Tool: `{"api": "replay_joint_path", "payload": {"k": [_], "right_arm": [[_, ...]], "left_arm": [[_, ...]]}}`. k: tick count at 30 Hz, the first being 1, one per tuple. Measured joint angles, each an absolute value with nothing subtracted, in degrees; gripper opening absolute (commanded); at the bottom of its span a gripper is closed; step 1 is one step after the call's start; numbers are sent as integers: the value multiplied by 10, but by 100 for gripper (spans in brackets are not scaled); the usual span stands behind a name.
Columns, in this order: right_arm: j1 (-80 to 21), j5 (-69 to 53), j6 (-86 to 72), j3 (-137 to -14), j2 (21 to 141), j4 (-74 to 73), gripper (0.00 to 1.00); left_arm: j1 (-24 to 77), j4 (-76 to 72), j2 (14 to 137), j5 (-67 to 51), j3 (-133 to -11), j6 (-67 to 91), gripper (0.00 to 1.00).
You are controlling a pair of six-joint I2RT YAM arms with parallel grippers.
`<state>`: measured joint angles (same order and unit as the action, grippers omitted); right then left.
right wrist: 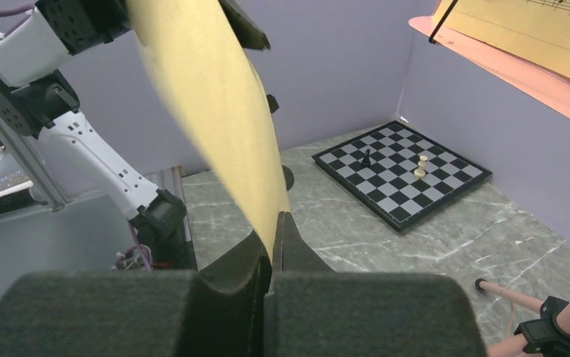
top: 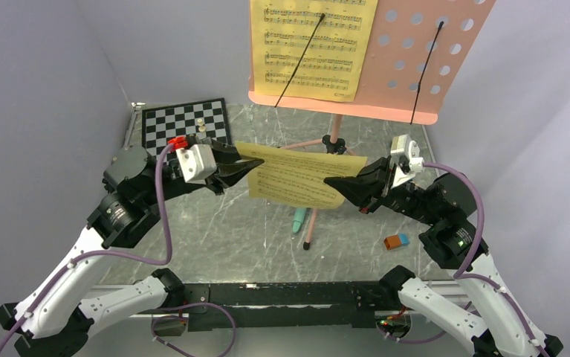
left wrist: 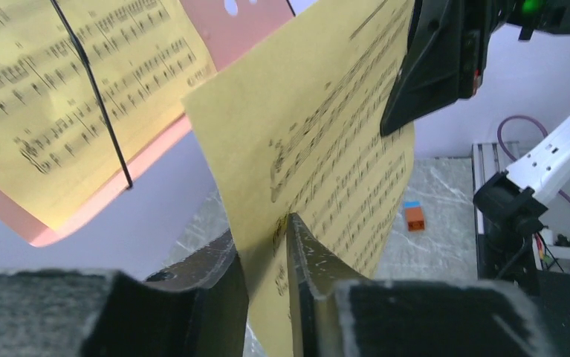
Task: Set up the instrument practice props
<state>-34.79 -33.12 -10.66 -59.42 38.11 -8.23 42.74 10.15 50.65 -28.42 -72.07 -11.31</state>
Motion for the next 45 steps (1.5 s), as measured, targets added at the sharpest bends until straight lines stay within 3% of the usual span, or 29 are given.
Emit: {"api": "replay_joint_path", "payload": {"k": [8,15,18,19,21,32,40,45], "right_arm": [[-348,-331,-107,-594,381,-95,0],[-348,-330,-107,-595,377,-100,0],[-348,-322,-107,-601,378,-105,42],[-348,-313,-101,-605,378,-108,51],[-348,-292,-97,-612,377,-111,58],[-348,3,-83,-704,368,-136,60],[-348,170,-80,-918,452,-193,59],[-348,217,-65,-1038,506,-259,63]], "left_arm": [[427,56,503,-304,-721,-93,1],[427,39,517,-320,-721,-83,0],[427,35,522,-325,-722,-80,0],[427,34,524,-326,-723,-79,0],[427,34,528,-325,-726,-77,0],[427,30,623,-266,-871,-77,0],[427,107,774,-229,-1122,-58,0],[427,157,847,-213,-1233,-46,0]]}}
